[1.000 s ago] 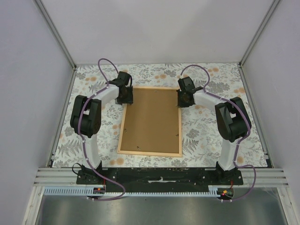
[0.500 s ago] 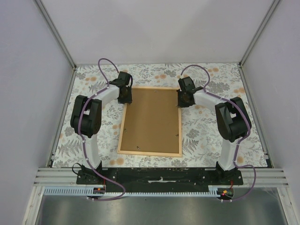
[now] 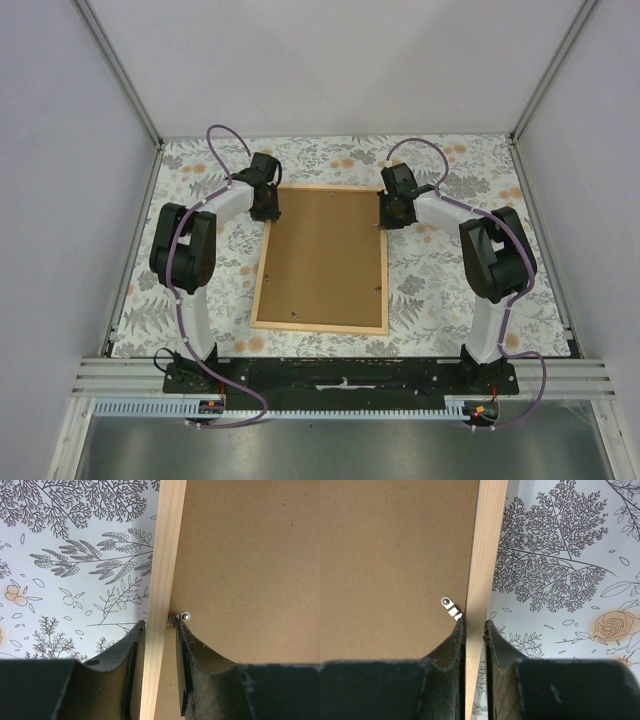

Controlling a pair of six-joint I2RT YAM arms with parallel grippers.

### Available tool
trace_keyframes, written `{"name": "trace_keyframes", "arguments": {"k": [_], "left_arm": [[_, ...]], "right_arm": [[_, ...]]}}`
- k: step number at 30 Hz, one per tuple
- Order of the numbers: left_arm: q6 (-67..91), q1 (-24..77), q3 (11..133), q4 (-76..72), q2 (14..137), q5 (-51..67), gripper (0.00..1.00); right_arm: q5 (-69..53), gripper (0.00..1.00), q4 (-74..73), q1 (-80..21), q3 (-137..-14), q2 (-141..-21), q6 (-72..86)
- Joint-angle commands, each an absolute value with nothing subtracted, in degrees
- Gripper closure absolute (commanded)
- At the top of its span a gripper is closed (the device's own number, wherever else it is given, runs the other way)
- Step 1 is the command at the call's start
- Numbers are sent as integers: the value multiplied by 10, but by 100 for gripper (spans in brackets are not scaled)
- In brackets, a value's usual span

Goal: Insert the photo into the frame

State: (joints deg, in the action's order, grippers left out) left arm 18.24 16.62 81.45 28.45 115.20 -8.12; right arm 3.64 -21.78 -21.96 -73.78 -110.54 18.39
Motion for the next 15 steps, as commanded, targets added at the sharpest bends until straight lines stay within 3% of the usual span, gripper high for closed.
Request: {"name": "trace_keyframes", "arguments": {"k": [1, 9, 15], "left_arm": [[199, 146, 798, 285, 1182, -149, 83], [221, 137, 824, 280, 1190, -148, 98], [207, 136, 851, 269, 1180, -100, 94]], "right_arm": [[29, 100, -265, -218, -721, -1107, 161], [22, 100, -265, -210, -711, -1107, 171], [18, 100, -269, -206, -713, -1108, 191]]}}
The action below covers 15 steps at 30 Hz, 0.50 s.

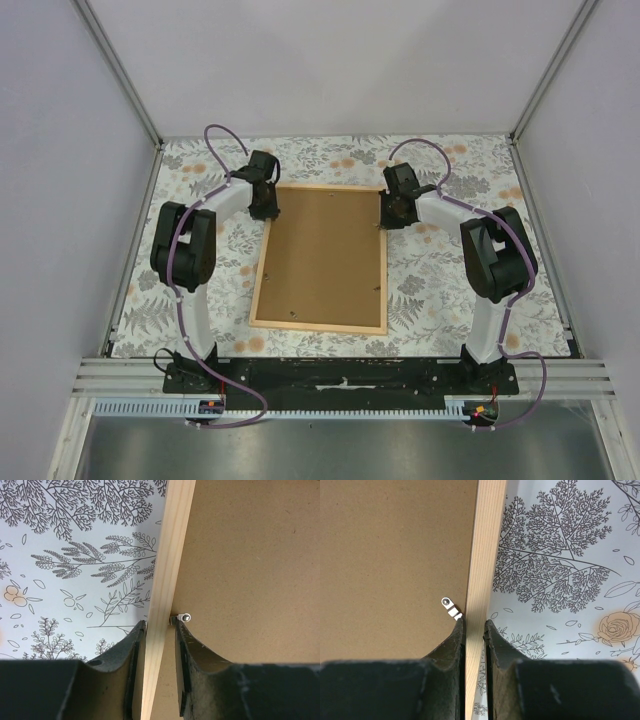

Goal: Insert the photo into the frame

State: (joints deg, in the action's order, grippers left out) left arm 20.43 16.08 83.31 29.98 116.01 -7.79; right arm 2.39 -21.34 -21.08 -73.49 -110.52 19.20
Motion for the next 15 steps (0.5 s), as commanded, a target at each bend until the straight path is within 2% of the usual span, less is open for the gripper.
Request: {"name": "trace_keyframes", "arguments": {"k": [1, 4, 6, 15], "left_arm": [[202, 136, 853, 266, 1175, -82, 86], [194, 138, 834, 256, 1143, -47, 55], [193, 138, 813, 251, 1115, -28, 46], [236, 171, 622, 270, 929, -32, 35]], "right_arm": [[21, 100, -269, -205, -713, -1108, 193], [24, 100, -278, -202, -721, -1113, 216], [30, 100, -288, -201, -729, -1120, 239], [62, 100, -295, -201, -750, -1123, 294]]}}
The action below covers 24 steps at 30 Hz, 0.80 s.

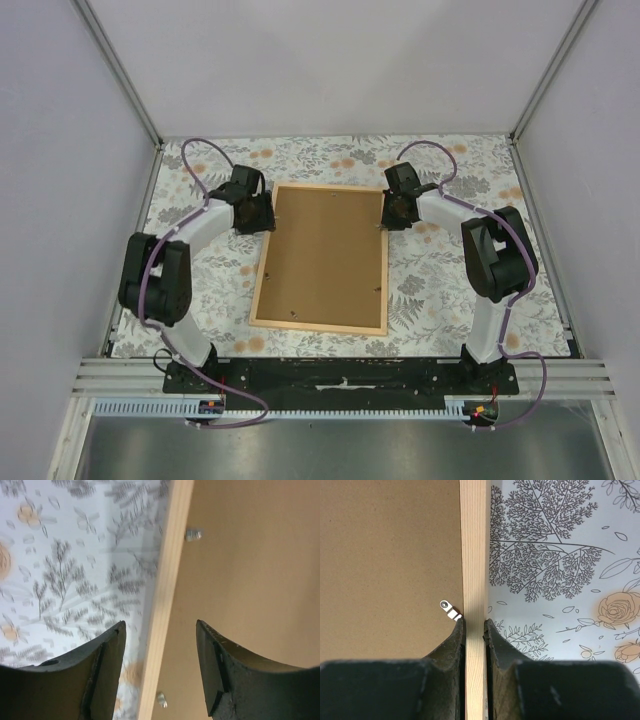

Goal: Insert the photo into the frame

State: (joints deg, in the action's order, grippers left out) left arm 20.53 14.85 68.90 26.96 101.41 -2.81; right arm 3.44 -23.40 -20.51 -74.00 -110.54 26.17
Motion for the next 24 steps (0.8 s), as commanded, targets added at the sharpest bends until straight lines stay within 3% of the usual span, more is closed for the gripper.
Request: {"name": "trace_keyframes", "arguments": {"k": [1, 10, 24], "left_arm": [[245, 174, 594, 270, 915, -33, 34], [281, 207, 497, 255, 865, -65, 31], [309, 214, 435, 259, 833, -68, 43]], "right_arm": [[64, 100, -296, -200, -751, -1122, 296], [62, 100, -298, -200, -762, -1121, 301], [62, 100, -297, -191, -757, -1116, 299]]}}
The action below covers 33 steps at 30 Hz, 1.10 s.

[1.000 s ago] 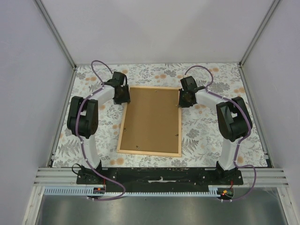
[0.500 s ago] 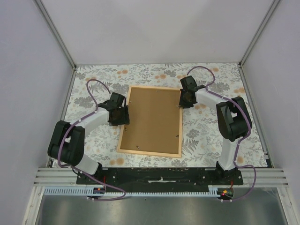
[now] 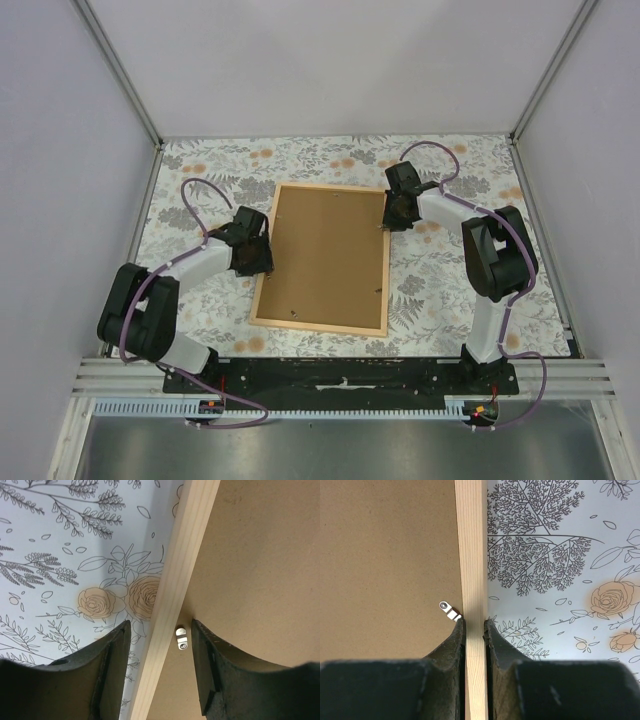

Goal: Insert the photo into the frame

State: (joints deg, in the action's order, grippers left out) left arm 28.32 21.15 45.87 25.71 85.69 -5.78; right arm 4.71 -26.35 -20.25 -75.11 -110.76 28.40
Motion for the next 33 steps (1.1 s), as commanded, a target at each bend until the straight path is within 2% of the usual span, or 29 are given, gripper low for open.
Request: {"name": "trace_keyframes", "arguments": {"k": [1, 7, 10, 14, 18, 22, 29, 33], "left_arm": [[312, 214, 429, 259, 830, -67, 44], [328, 214, 405, 278, 815, -94, 51], [334, 214, 400, 282, 807, -101, 57], [342, 214, 394, 283, 806, -105, 74], [344, 214, 390, 277, 809, -101, 82], [347, 214, 389, 272, 812, -97, 97], [333, 214, 414, 265, 821, -106, 98], [300, 211, 470, 262, 850, -127, 98]], "right_arm": [[60, 100, -297, -191, -758, -1117, 299], [57, 100, -297, -185, -765, -1121, 305], [54, 100, -298, -184, -768, -1123, 306], [50, 100, -298, -182, -773, -1127, 308], [48, 100, -298, -181, -775, -1130, 308], [47, 100, -296, -179, -773, -1130, 308], [38, 100, -294, -176, -767, -1124, 306], [26, 97, -290, -175, -755, -1112, 307]]}}
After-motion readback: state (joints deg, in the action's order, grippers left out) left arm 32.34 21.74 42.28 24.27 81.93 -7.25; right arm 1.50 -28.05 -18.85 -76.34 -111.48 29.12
